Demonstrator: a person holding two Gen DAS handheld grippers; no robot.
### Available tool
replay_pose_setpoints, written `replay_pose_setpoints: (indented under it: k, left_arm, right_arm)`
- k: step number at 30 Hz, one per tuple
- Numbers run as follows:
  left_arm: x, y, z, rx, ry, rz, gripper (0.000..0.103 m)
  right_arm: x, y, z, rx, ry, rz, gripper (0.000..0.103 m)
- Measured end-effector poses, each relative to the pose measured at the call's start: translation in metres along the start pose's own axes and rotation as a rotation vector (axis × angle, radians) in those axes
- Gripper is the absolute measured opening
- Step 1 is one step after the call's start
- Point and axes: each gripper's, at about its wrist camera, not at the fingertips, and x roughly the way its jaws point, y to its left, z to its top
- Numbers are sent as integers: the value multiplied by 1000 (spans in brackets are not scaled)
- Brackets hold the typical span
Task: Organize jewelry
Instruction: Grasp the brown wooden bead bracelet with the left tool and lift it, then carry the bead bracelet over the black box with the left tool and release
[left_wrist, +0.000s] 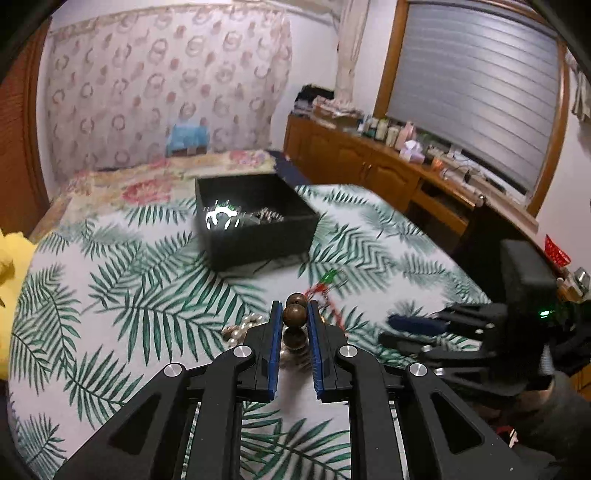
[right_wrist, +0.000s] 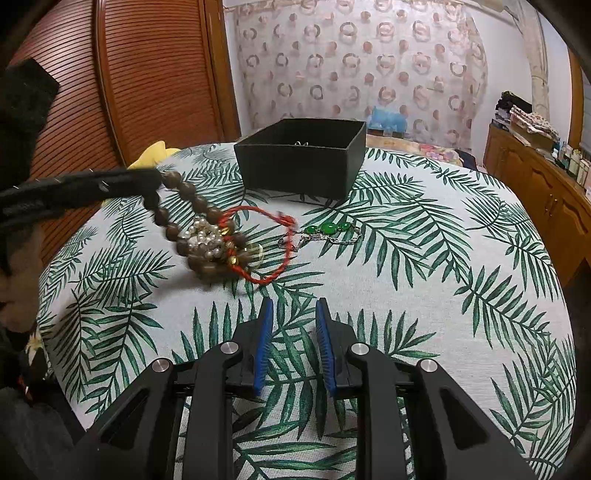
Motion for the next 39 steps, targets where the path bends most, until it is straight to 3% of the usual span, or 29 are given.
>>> replay_pose_setpoints:
  k: [12,23,30,31,35,39]
  left_arm:
    - [-32,-1,6,7,-68,-1,12]
    - [-44,8,4,-5,-95,13,12]
    - [-46,13,0,-17,-100,17,13]
    - [-46,13,0,-17,-101,18,13]
    - [-45,13,-3,-18,-98,21,13]
    - [-43,13,-4,-18,-97,21,13]
  right_arm:
    - [4,6,7,-24,25,8,26]
    - [31,32,40,-150,86,30,26]
    - [48,31,41,-181,127,9,25]
    - [48,30,40,-182,126,8,25]
    - [45,27,36,-183,121,13,4]
    - [40,23,37,-172,105,23,3]
